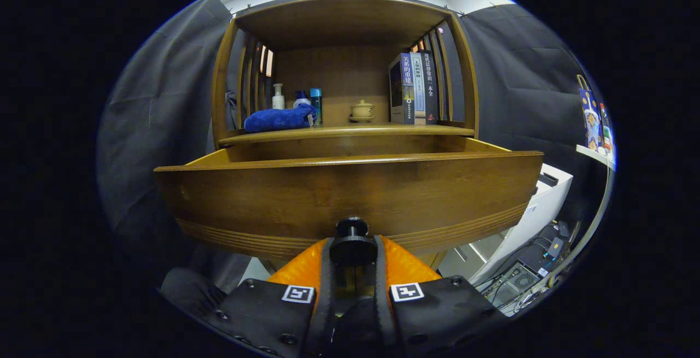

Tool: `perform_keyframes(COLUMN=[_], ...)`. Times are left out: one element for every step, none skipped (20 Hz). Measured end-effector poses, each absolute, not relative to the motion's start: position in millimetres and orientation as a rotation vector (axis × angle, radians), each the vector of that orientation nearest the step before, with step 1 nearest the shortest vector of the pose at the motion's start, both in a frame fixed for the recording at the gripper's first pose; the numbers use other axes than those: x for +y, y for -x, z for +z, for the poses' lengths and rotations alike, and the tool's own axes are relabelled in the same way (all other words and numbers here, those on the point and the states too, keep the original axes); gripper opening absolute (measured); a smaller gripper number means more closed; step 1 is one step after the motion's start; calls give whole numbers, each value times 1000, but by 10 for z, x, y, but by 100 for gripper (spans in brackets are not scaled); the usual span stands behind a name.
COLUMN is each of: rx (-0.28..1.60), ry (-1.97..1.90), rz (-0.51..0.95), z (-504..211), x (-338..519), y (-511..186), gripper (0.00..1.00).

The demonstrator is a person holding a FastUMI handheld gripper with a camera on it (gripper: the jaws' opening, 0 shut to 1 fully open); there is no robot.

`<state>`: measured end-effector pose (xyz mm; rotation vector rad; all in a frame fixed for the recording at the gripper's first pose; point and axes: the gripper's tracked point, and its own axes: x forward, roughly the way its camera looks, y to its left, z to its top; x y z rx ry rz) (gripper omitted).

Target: Pull open the drawer, take out the items inside it, and place them on the countertop above the cabinet.

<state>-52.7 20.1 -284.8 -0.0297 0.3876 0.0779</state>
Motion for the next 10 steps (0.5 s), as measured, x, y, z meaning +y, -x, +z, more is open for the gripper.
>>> perform_keyframes(rx=[389,406,403,404,401,396,412,417,440,452], ry=[26,18,9,27,30,30,30,23,21,20], rz=[80,71,71,77,71,72,77,83,84,81], z=[-2851,-2853,-2847,-2861,-2865,-2854,-2870,-2851,-2871,-2859], x=[200,188,191,196,199,199,202,209,205,200], y=[580,632,683,671,659,653,658,649,647,667], gripper=[38,34,31,28,28,28,28,32,39,46])
